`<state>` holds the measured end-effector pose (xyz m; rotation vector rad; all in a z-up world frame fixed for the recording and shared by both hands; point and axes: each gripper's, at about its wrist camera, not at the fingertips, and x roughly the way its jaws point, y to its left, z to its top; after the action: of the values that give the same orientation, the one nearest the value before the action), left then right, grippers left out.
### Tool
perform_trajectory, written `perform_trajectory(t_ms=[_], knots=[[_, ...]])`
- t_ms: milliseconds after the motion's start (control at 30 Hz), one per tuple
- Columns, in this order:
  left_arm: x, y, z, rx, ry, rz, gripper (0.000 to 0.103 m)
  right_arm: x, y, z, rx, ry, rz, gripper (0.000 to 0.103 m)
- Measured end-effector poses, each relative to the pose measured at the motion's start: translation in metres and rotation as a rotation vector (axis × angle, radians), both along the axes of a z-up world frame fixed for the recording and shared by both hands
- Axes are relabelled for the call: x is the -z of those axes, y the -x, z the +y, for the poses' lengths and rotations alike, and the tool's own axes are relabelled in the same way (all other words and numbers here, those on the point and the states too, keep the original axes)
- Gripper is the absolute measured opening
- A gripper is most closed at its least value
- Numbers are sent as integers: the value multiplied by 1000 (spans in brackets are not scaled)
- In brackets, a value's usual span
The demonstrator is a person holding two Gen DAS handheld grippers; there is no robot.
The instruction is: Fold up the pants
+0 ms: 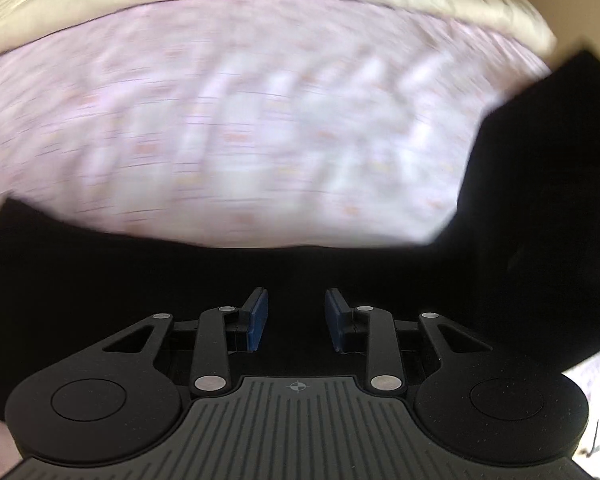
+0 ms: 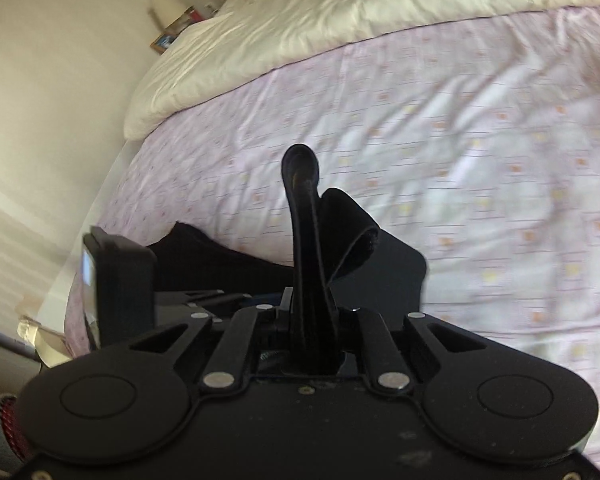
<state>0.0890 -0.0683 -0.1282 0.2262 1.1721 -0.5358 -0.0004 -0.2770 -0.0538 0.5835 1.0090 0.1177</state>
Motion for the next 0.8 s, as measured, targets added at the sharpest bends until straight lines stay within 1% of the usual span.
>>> perform_trajectory(t_ms=[100, 167, 267, 300, 333, 367, 400, 433, 467, 500, 600, 700, 800], knots=[[-3, -20, 48, -58, -14, -7, 31, 11, -21, 49, -51, 9, 15, 12], [-2, -31, 73, -83, -28, -6, 31, 24, -33, 83, -99, 61, 33, 13], [-1, -41, 101, -103, -41, 8, 31, 57, -47, 133, -168, 144, 98, 14], [-1, -43, 109, -104, -42, 11, 31, 67, -50, 146, -180, 180, 118, 16], [-3, -44, 114, -103, -42, 12, 31, 77, -51, 157, -188, 209, 135, 25], [-3, -43, 120, -99, -40, 12, 31, 86, -52, 168, -188, 240, 153, 31], [-4, -43, 125, -93, -38, 11, 31, 91, -53, 176, -189, 261, 165, 31], [-5, -43, 128, -86, -33, 10, 31, 93, -52, 182, -195, 279, 157, 34], [-5, -45, 131, -79, -27, 10, 31, 90, -50, 189, -199, 301, 140, 38], [-5, -45, 133, -70, -22, 10, 31, 85, -47, 195, -204, 317, 117, 39], [-7, -45, 132, -50, -8, 6, 31, 65, -30, 198, -186, 291, 47, 42], [-8, -44, 129, -45, 21, 7, 31, 50, -15, 192, -114, 268, 40, 44], [-14, -40, 122, -39, 49, -2, 31, 40, 0, 180, -9, 280, 55, 46]])
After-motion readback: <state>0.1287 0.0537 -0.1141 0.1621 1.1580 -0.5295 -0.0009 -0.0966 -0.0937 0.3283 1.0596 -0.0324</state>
